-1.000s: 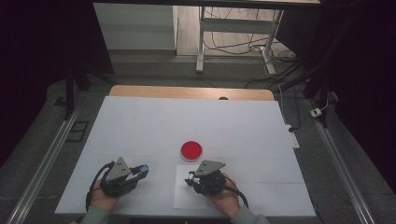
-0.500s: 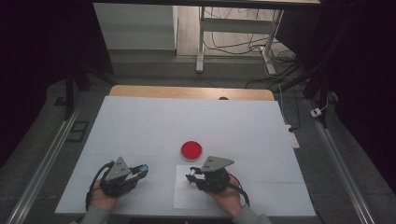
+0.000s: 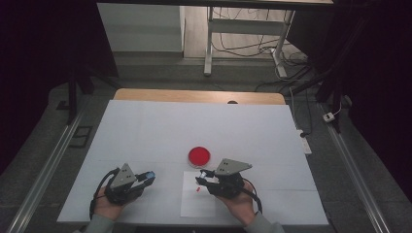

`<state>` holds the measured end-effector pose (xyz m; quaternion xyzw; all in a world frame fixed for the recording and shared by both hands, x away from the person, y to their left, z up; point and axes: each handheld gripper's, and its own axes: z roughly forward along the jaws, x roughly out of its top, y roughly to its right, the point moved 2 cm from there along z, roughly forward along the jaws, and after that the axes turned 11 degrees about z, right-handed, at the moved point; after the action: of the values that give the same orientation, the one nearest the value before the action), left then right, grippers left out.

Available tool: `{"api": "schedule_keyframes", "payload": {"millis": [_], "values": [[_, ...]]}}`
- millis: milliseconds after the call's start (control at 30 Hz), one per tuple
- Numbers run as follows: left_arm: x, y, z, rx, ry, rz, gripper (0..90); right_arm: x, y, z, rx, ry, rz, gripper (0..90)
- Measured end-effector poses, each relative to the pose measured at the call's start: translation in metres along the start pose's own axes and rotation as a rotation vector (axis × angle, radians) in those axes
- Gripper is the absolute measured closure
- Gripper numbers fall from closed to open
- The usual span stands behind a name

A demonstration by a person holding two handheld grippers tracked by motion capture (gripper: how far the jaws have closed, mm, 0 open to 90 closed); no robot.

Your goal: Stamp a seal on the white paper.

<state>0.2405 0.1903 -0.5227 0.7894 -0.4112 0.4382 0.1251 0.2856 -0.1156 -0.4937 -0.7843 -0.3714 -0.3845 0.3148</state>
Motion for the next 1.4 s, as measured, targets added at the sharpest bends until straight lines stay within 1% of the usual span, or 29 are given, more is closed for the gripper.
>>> {"api": "schedule_keyframes", "payload": {"millis": [67,167,367,733,867,1067,1200,1400], "values": [[0.0,0.0,0.0,-0.001,0.001,0.001,74.4,0.001,0.001,-0.001,0.004,0.018,0.017,66.9],[0.001,0.001,0.001,-0.004,0.0,0.004,74.4,0.003,0.004,-0.005,0.005,0.026,0.028,66.9],[0.003,0.003,0.003,-0.01,0.0,0.01,74.4,0.007,0.007,-0.011,0.006,0.062,0.055,66.8],[0.008,0.009,0.008,-0.023,0.0,0.026,74.3,0.013,0.014,-0.022,-0.009,0.115,0.108,66.8],[0.009,0.01,0.01,-0.027,0.0,0.03,74.4,0.015,0.016,-0.025,-0.014,0.13,0.115,66.8],[0.011,0.013,0.012,-0.031,-0.001,0.034,74.3,0.016,0.018,-0.026,-0.013,0.135,0.123,66.8],[0.012,0.014,0.012,-0.033,-0.002,0.041,74.3,0.017,0.017,-0.027,-0.013,0.14,0.121,66.8],[0.012,0.013,0.013,-0.036,-0.002,0.038,74.3,0.018,0.016,-0.028,-0.017,0.142,0.113,66.8]]}}
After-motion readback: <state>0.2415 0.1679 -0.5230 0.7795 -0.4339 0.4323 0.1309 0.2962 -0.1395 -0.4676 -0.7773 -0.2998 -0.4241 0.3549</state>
